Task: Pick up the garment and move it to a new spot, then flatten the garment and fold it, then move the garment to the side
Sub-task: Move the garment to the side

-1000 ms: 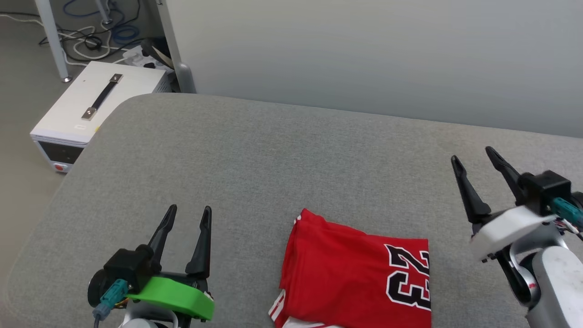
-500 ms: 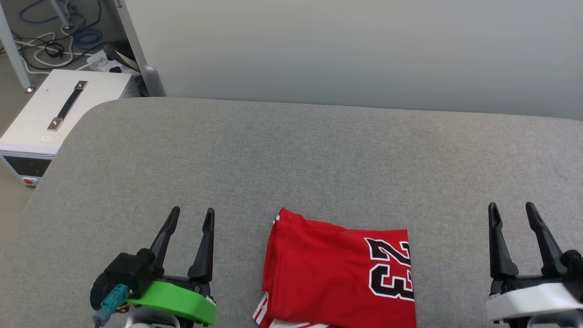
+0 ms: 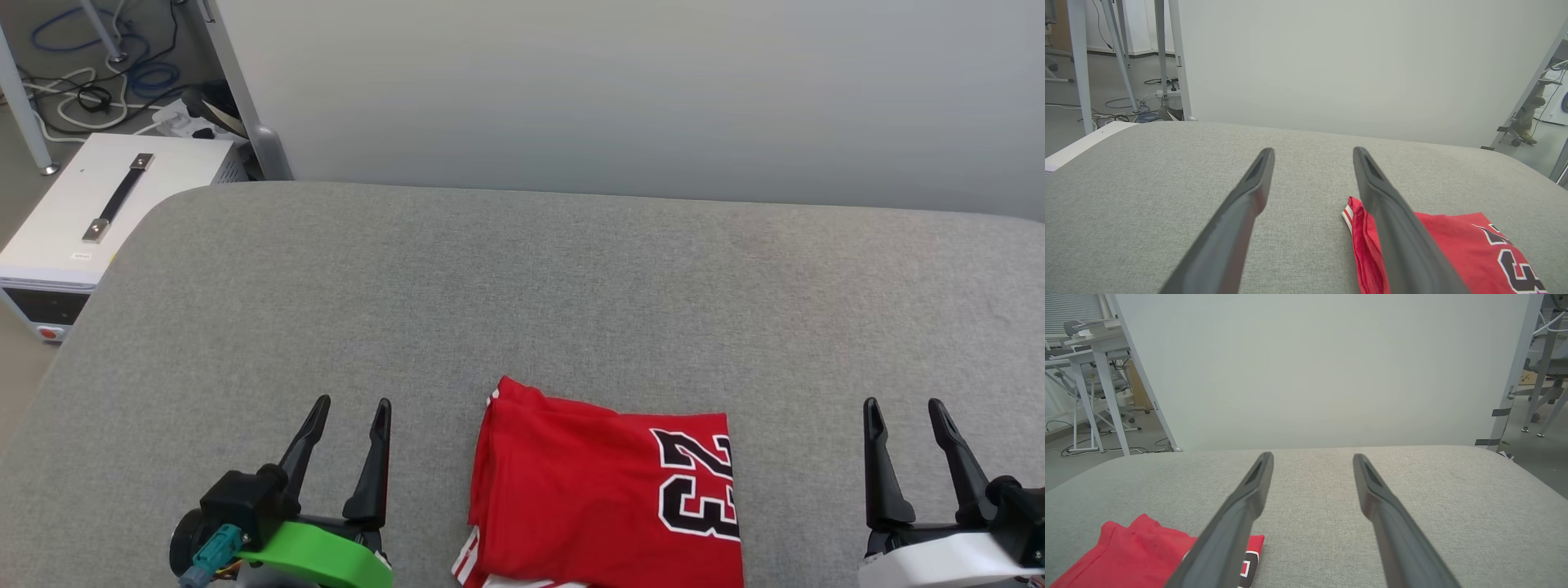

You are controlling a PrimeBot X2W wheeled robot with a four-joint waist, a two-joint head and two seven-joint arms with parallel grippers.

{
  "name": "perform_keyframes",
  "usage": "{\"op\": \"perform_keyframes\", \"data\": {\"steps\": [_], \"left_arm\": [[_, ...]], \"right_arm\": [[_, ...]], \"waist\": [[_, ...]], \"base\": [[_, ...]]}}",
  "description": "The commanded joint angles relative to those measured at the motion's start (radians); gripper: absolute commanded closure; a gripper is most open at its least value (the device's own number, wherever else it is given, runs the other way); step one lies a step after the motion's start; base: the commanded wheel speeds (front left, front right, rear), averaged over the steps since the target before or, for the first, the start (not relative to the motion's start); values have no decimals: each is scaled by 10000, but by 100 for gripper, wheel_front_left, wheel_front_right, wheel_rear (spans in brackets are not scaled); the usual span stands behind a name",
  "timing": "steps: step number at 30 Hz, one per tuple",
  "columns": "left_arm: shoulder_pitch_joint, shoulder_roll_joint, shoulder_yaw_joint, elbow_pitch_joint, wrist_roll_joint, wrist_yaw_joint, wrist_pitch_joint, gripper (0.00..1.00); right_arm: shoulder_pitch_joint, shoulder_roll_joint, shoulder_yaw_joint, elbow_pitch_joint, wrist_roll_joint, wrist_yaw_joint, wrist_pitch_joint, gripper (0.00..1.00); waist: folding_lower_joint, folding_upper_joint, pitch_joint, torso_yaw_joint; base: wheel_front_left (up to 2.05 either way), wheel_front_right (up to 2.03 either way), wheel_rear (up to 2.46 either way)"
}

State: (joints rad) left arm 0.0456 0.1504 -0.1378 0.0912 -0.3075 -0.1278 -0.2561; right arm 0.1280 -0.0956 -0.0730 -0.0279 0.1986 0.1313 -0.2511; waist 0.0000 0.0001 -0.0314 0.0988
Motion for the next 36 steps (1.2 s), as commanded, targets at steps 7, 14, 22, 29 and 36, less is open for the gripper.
{"op": "perform_keyframes", "data": {"steps": [7,14,22,29,36], "left_arm": [[48,1,3,57,88,-29,-57,0],[-18,-13,3,14,80,-29,-57,0],[-171,-84,13,85,-48,-29,-57,0],[-467,-130,-188,78,215,-29,-57,0],[-879,-298,-245,15,160,-29,-57,0]], "right_arm": [[26,-102,129,69,-51,-6,-79,0],[-94,-578,820,-210,817,-6,1355,0],[-397,-1745,1710,-1393,1984,-6,6929,0],[-834,-928,1147,-1844,2145,-6,11310,0],[-1677,-115,890,-1054,1092,-6,12415,0]], "waist": [[0,-1,-8,61],[0,-1,147,175],[0,-1,500,451],[0,-1,1034,871],[0,-1,1658,1403]], "base": [[0,0,0],[0,0,0],[0,0,0],[0,0,0],[0,0,0]]}}
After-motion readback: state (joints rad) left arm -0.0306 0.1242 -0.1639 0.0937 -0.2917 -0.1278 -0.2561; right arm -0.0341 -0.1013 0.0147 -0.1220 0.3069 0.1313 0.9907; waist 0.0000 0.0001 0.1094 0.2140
